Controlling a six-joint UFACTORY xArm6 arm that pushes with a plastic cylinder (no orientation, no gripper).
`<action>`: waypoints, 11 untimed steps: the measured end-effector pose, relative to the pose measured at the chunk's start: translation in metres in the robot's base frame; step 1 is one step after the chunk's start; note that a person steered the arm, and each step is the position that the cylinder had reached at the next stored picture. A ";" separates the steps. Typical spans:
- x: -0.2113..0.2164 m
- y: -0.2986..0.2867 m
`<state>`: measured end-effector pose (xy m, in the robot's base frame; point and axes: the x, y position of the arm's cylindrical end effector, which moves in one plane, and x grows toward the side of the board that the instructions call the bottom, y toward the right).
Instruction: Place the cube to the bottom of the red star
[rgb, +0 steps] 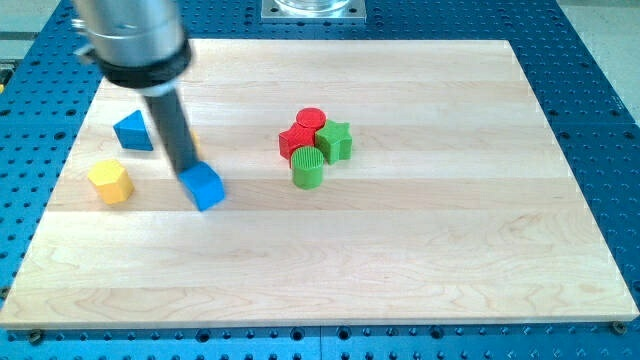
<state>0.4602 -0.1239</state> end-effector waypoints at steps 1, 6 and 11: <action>0.030 -0.032; 0.015 0.063; 0.058 -0.086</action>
